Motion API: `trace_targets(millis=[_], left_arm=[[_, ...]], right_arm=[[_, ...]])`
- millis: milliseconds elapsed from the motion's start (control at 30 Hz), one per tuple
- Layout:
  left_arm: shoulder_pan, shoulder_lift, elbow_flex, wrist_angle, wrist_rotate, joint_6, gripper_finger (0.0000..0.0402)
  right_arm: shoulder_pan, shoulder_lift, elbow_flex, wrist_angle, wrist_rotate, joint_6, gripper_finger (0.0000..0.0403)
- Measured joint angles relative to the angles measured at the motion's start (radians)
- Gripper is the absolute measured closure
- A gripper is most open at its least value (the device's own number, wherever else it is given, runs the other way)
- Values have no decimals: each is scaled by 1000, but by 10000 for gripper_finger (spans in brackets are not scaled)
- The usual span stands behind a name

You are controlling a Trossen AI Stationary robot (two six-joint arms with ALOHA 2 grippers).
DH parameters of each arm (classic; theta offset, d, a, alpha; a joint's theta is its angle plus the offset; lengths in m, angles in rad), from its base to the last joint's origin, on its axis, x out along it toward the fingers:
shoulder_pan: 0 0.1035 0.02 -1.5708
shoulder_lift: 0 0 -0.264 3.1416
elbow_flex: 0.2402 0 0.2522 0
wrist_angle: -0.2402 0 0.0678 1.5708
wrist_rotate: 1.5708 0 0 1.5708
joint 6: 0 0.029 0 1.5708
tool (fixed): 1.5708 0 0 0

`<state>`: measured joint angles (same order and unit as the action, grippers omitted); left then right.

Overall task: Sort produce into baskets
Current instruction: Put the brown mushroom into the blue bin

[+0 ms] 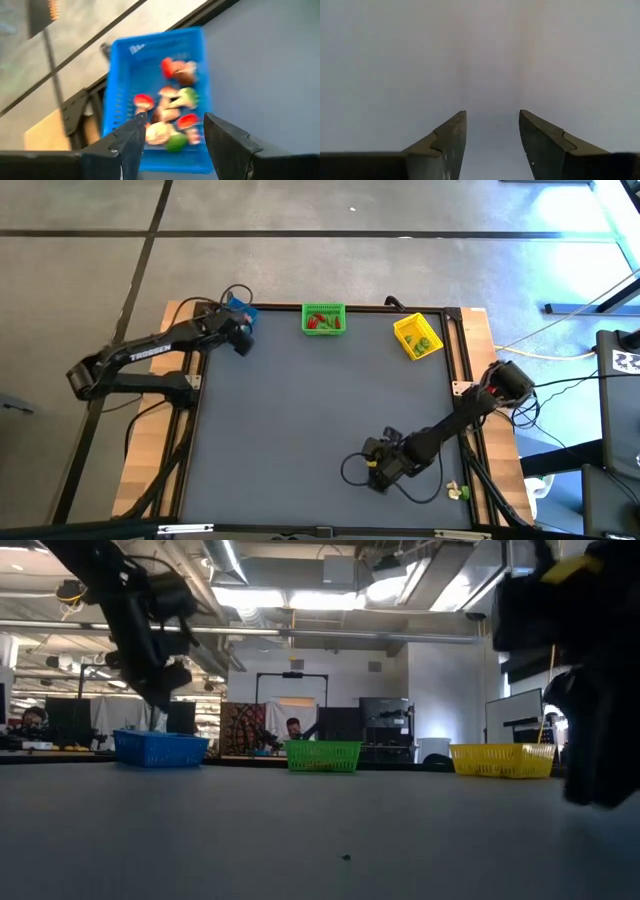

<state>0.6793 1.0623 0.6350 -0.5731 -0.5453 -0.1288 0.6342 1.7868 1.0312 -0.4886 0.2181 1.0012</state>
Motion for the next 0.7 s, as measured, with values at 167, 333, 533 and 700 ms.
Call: trace_targets(millis=[167,333,533,700], left_arm=[[-76,-76,-5,-1,86,-30,210],[-166,-105,-5,0,133,-70,210],[-284,-105,-6,1,152,-88,211],[-347,-105,-6,13,152,-100,211]], right_arm=[[1,-45,53,-129,-100,-11,220],[23,-75,104,-269,-192,-11,220],[123,-107,112,-309,-231,38,220],[229,-109,112,-415,-281,168,220]])
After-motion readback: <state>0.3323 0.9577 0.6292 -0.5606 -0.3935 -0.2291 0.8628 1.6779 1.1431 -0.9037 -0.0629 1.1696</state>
